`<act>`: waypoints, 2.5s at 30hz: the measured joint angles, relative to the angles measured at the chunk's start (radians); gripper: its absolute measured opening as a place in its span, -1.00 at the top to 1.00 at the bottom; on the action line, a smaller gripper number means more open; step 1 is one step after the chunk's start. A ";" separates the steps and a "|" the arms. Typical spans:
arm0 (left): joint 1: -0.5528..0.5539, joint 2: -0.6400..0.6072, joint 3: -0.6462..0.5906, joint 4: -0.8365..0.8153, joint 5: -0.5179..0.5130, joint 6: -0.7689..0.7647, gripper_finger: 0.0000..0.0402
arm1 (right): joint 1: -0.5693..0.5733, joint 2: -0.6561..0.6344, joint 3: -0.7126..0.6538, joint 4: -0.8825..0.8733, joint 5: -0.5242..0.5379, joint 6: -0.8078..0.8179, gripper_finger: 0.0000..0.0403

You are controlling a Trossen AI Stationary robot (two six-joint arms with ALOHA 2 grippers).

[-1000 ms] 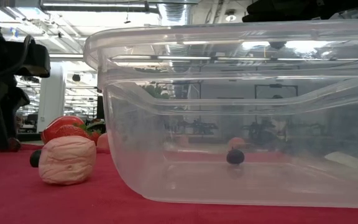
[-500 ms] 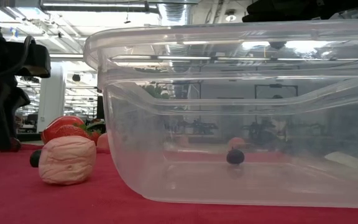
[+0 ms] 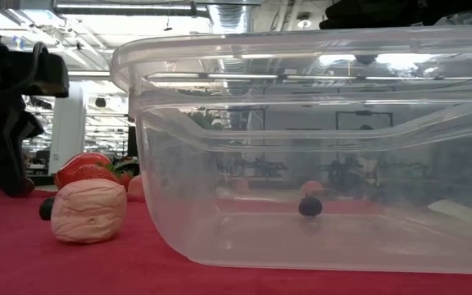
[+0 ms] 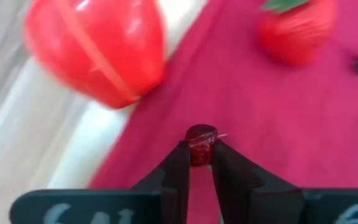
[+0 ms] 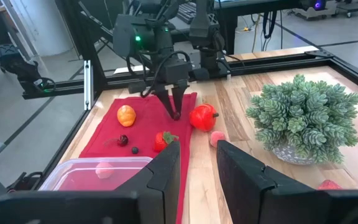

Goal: Pick and placing Produce into tupperware
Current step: Put the cherry into the transparent bin, then put the middle cherry into the transparent bin

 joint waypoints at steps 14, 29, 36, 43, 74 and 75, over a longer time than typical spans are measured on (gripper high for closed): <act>0.004 -0.001 0.115 0.215 -0.021 0.243 0.74 | 0.000 0.000 0.000 0.000 0.000 0.000 0.36; 0.202 0.026 0.126 0.606 0.127 0.430 0.74 | 0.000 0.000 0.000 0.000 0.003 0.000 0.36; 0.241 0.197 0.133 0.817 0.249 0.462 0.74 | 0.000 0.000 0.000 -0.002 0.003 0.000 0.36; 0.241 0.388 0.281 0.847 0.349 0.529 0.74 | 0.000 0.002 0.000 -0.002 0.003 0.000 0.36; 0.119 0.367 0.487 0.532 -0.123 0.855 0.00 | -0.008 0.010 -0.001 -0.027 0.002 0.051 0.36; 0.105 0.346 0.487 0.521 -0.165 0.876 0.00 | -0.010 0.010 -0.001 -0.027 0.002 0.051 0.36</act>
